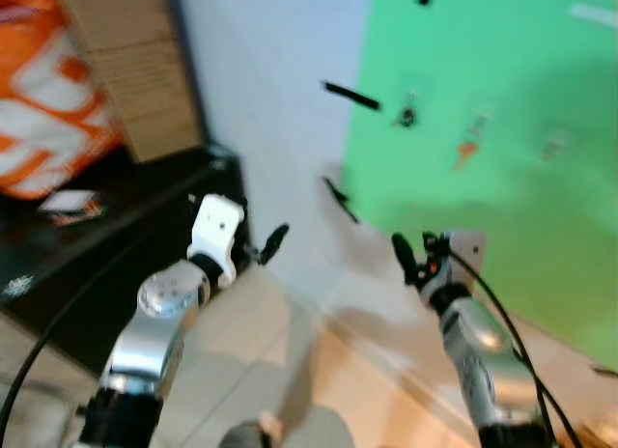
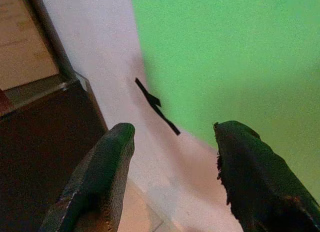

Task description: Hang keys on a hook

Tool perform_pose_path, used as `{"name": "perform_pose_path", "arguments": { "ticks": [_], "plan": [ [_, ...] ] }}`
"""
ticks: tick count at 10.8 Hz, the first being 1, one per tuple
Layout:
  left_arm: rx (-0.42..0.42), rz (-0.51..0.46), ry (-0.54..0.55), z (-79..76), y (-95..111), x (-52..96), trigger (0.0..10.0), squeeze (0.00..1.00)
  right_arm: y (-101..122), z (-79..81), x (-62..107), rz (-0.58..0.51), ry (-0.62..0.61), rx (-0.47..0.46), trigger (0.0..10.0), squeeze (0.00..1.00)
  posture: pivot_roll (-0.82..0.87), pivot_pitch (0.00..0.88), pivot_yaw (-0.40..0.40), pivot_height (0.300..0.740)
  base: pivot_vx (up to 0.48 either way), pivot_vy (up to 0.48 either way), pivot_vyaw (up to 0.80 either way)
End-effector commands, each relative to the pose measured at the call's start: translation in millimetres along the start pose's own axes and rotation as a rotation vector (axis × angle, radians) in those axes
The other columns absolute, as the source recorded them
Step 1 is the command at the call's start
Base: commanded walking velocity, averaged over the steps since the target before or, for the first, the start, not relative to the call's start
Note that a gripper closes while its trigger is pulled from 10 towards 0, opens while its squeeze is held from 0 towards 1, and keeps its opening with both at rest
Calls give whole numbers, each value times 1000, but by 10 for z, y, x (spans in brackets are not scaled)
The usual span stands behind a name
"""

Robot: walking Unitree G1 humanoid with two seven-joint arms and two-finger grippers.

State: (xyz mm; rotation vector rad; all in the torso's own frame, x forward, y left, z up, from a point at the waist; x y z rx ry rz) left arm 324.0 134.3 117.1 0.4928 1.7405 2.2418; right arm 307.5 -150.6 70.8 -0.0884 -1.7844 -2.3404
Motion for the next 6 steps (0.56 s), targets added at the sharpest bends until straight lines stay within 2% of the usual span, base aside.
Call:
{"name": "perform_pose_path", "arguments": {
  "ticks": [1, 2, 3, 5, 6],
  "plan": [
    [9, -15, 93, 87, 12, 30, 10000, 0, -41, -41, 60, 7, -38, -4, 10000, 1000, -63, 0, 20, 740, 0, 0, 800],
    [8, -14, 103, 96, 11, 31, 10000, 0, -52, -31, 75, 9, -37, -17, 10000, 1000, -67, 0, 22, 740, 0, 0, 800],
    [-11, -1, 109, 105, -9, 25, 10000, 0, -49, -17, 109, -4, -47, -79, 10000, 1000, -79, 0, 28, 740, 0, 0, 800],
    [-43, 21, 119, 143, -66, 15, 10000, 0, -12, -60, 144, -25, -77, -26, 10000, 1000, -101, 0, 49, 740, 0, 0, 750],
    [-45, 21, 120, 141, -73, 20, 10000, 0, -9, -80, 157, -26, -95, -13, 10000, 1000, -101, 0, 49, 740, 0, 0, 0]
  ]
}}
Point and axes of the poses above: a point about 5 cm out from each wrist's last joint towards the gripper, its own x axis pointing back from the gripper into the wrist, its own y axis along the axis of the wrist's last joint, z = x × y, the point moved 4 cm from there along -x, pointing out of the wrist towards the gripper, and after that the axes turned 5 degrees about -x, right-handed, at the moved point
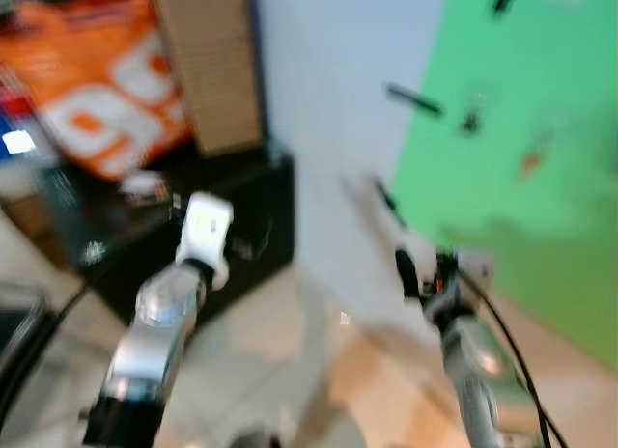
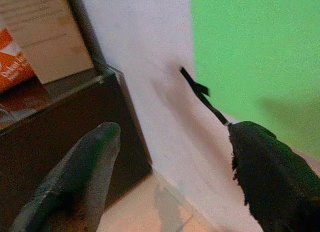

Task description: Hang keys on a hook

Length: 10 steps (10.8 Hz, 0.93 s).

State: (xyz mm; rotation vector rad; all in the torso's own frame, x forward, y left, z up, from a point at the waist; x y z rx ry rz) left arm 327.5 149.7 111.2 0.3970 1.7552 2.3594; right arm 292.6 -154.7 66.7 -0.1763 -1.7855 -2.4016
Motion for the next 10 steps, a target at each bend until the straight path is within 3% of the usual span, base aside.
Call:
{"name": "perform_pose_path", "arguments": {
  "ticks": [1, 4, 10],
  "plan": [
    [-8, -13, 10, 0, 25, -1, 10000, 0, 43, -51, 13, -12, -29, 28, 10000, 1000, -101, 0, 49, 740, 0, 0, 0],
    [10, -17, 26, 4, 23, 33, 10000, 0, 45, -34, 5, -7, -45, 77, 10000, 1000, -79, 0, 29, 740, 0, 0, 0],
    [33, -17, 35, -19, 20, 12, 10000, 0, 121, -70, -50, -20, -40, 129, 10000, 1000, -66, 0, -10, 740, 327, 0, 0]
  ]
}}
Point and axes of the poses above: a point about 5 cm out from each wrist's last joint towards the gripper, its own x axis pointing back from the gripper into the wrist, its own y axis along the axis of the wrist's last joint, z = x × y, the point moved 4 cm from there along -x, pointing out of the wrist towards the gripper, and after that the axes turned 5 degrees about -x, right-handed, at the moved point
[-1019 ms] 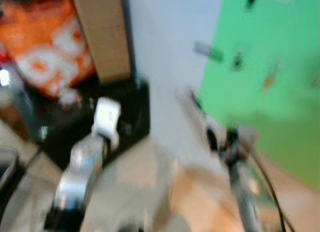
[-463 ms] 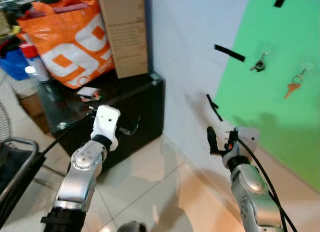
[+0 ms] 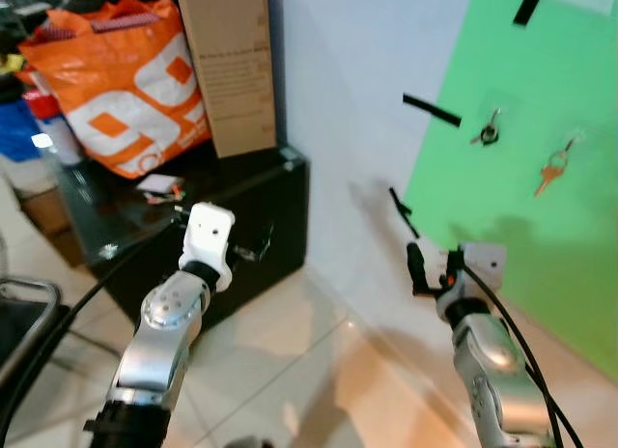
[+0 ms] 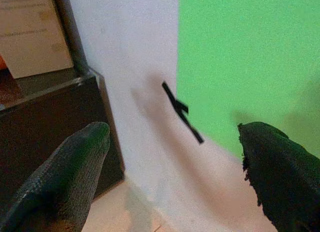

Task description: Hang keys on a hook

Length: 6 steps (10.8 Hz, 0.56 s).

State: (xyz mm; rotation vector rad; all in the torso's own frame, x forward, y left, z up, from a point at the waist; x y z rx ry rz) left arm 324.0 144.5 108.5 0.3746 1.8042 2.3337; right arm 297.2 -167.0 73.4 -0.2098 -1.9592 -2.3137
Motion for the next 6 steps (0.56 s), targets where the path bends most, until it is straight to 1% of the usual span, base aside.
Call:
{"name": "perform_pose_path", "arguments": {
  "ticks": [1, 3, 6],
  "plan": [
    [0, -9, 22, 48, 40, -10, 10000, 0, 28, 4, -37, -1, -3, 9, 10000, 1000, -66, 0, -10, 740, 364, 0, 800],
    [5, 2, 20, 59, 23, -8, 10000, 0, 52, 12, -62, -10, -6, 16, 10000, 1000, -72, 0, 9, 740, 362, 0, 800],
    [-9, 3, 6, 71, 39, -17, 10000, 0, 45, 5, -49, -22, -37, 5, 10000, 1000, -69, 0, 12, 740, 364, 0, 0]
  ]
}}
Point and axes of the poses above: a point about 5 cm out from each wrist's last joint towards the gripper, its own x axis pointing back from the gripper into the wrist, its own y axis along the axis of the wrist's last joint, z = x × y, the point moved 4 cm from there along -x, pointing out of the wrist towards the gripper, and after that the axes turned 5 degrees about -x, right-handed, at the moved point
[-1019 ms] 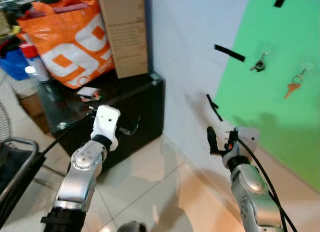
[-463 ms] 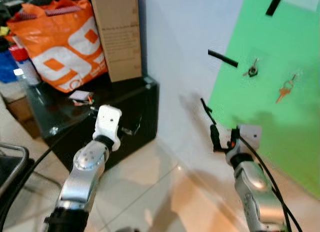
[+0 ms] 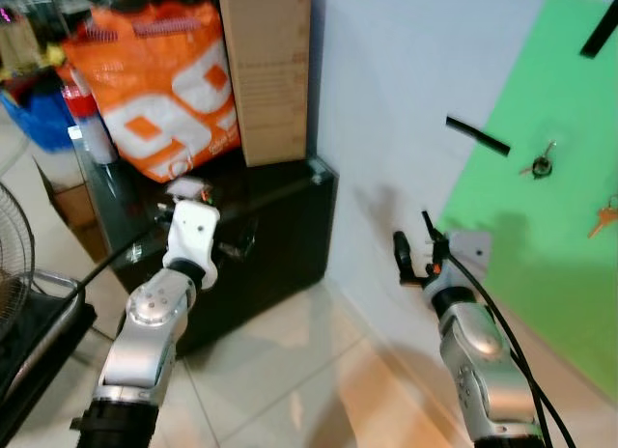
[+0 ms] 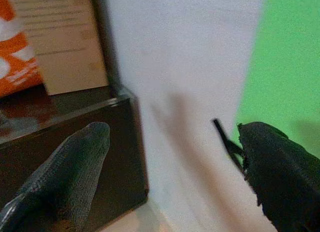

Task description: Hang keys on a hook

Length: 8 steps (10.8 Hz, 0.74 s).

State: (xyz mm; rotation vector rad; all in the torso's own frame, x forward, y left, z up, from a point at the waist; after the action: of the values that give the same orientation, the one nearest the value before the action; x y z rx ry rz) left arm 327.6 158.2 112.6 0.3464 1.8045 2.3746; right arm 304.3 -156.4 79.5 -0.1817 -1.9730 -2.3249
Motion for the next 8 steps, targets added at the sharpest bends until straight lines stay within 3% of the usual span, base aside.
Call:
{"name": "perform_pose_path", "arguments": {
  "ticks": [1, 8],
  "plan": [
    [9, -8, -30, -79, 29, -27, 10000, 0, -15, -89, 13, 3, -30, -2, 10000, 1000, -75, 0, 18, 740, 364, 0, 0],
    [23, -18, -35, -130, 43, -65, 10000, 0, 11, -119, -5, 3, -22, 32, 10000, 1000, -76, 0, -7, 740, 364, 0, 0]
  ]
}}
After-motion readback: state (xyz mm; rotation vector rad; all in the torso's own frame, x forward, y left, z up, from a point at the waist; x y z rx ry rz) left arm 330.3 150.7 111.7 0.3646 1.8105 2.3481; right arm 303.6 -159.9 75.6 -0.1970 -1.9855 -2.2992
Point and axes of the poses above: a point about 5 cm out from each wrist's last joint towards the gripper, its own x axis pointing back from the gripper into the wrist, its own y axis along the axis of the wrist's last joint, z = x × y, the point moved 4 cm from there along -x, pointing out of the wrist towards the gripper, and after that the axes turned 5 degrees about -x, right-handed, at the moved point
